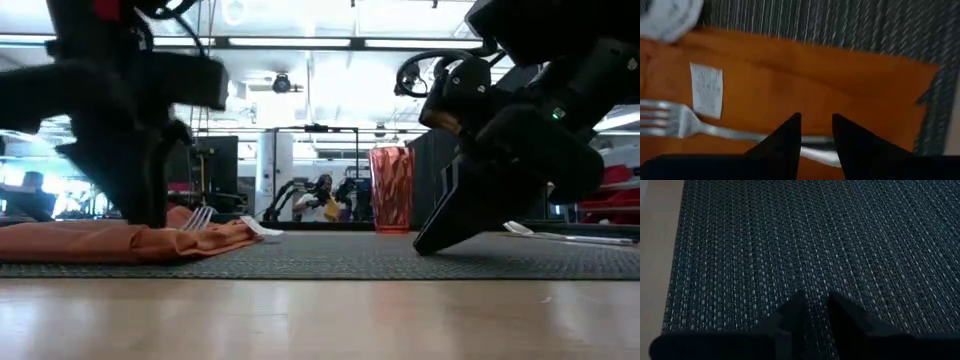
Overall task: Set table place
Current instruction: Put the silver fork on top of the orange table napkin, then adjust the black table placemat
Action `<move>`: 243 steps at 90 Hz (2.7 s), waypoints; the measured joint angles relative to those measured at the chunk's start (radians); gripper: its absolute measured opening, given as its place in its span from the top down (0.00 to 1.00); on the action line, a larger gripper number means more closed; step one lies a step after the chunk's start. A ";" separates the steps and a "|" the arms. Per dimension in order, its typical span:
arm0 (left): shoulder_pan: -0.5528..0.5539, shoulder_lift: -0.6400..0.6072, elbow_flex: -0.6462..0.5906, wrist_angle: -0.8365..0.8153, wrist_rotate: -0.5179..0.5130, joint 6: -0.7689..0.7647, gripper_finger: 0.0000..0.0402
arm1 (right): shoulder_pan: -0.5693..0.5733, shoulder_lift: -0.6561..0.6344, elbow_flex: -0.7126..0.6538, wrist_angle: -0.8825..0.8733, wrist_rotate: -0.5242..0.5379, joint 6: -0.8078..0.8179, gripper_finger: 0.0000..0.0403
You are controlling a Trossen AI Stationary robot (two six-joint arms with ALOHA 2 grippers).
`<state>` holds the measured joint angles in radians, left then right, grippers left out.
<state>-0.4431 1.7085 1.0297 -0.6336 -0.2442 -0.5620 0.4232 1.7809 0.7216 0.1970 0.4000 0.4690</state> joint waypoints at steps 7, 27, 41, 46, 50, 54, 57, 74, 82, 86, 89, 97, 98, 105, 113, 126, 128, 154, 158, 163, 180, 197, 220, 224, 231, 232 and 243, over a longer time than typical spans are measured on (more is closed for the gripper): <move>-0.002 0.000 0.023 0.020 -0.019 0.000 0.77 | 0.000 0.000 0.000 -0.001 0.000 0.000 0.84; -0.005 0.006 0.045 0.052 -0.004 -0.051 0.77 | -0.006 -0.001 -0.001 0.007 -0.004 0.002 0.84; -0.079 -0.003 0.054 0.015 0.062 -0.059 0.77 | -0.003 -0.002 0.000 -0.006 -0.004 0.006 0.84; -0.103 -0.002 0.054 0.011 0.066 -0.052 0.77 | -0.002 -0.002 0.000 -0.004 -0.003 0.006 0.85; -0.114 0.009 0.047 0.016 0.063 -0.051 0.77 | -0.002 -0.002 0.000 -0.004 -0.002 0.006 0.85; -0.119 0.022 0.036 0.019 0.059 -0.051 0.77 | -0.002 -0.002 0.000 -0.004 -0.002 0.006 0.85; -0.122 0.029 0.026 0.025 0.057 -0.050 0.77 | -0.002 -0.002 -0.001 -0.003 -0.002 0.005 0.84; -0.114 0.034 -0.022 0.122 0.051 -0.048 0.77 | -0.002 -0.002 -0.001 -0.003 0.000 0.004 0.84; -0.108 0.034 -0.021 0.175 0.021 -0.047 0.77 | -0.002 -0.002 -0.001 -0.003 0.000 0.004 0.84; -0.105 0.033 -0.020 0.188 0.015 -0.046 0.77 | -0.002 -0.002 -0.001 -0.003 0.000 0.006 0.84; -0.102 0.033 -0.020 0.186 0.012 -0.046 0.77 | -0.002 -0.002 -0.001 -0.003 0.000 0.006 0.84; -0.099 0.040 -0.020 0.192 0.008 -0.046 0.77 | -0.002 -0.002 -0.001 -0.003 0.001 0.006 0.84; -0.099 0.040 -0.020 0.193 0.007 -0.045 0.77 | -0.002 -0.002 -0.001 -0.003 0.000 0.006 0.84; -0.099 0.050 -0.020 0.207 0.003 -0.043 0.77 | -0.002 -0.002 -0.001 -0.003 0.002 0.007 0.85; -0.096 0.067 -0.020 0.233 0.002 -0.041 0.77 | -0.002 -0.002 -0.001 -0.002 0.001 0.007 0.85; -0.093 0.079 -0.018 0.245 -0.005 -0.041 0.77 | -0.002 -0.002 -0.002 0.003 0.000 0.007 0.84; -0.093 0.079 -0.011 0.232 -0.006 -0.043 0.77 | -0.002 -0.002 -0.002 0.005 -0.002 0.007 0.84; -0.097 -0.015 0.145 0.039 -0.174 -0.043 0.77 | -0.002 -0.151 -0.004 -0.059 -0.028 -0.048 0.84; -0.094 -0.018 0.145 0.059 -0.186 -0.037 0.77 | -0.002 -0.194 -0.003 -0.115 -0.048 -0.074 0.84; -0.084 -0.018 0.145 0.112 -0.191 -0.005 0.77 | -0.002 -0.251 -0.004 -0.208 -0.071 -0.078 0.84; -0.004 0.044 0.087 0.420 -0.190 0.140 0.77 | 0.000 -0.399 -0.003 -0.546 -0.146 -0.001 0.85; 0.042 0.143 0.076 0.449 -0.128 0.113 0.77 | 0.026 -0.397 -0.013 -0.681 -0.169 0.119 0.85; 0.042 0.223 0.078 0.452 -0.082 0.088 0.77 | 0.073 -0.289 -0.040 -0.593 -0.199 0.176 0.85; 0.037 0.220 0.078 0.428 -0.082 0.082 0.77 | 0.079 -0.270 -0.039 -0.563 -0.204 0.183 0.85; 0.032 0.218 0.078 0.405 -0.079 0.074 0.77 | 0.087 -0.245 -0.037 -0.500 -0.207 0.185 0.85; 0.032 0.218 0.078 0.402 -0.078 0.071 0.77 | 0.087 -0.242 -0.037 -0.489 -0.207 0.185 0.85; 0.026 0.218 0.078 0.398 -0.057 0.037 0.77 | 0.087 -0.228 -0.037 -0.420 -0.222 0.162 0.85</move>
<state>-0.4174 1.9263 1.1080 -0.2353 -0.3009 -0.5253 0.5106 1.5527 0.6842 -0.2234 0.1782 0.6307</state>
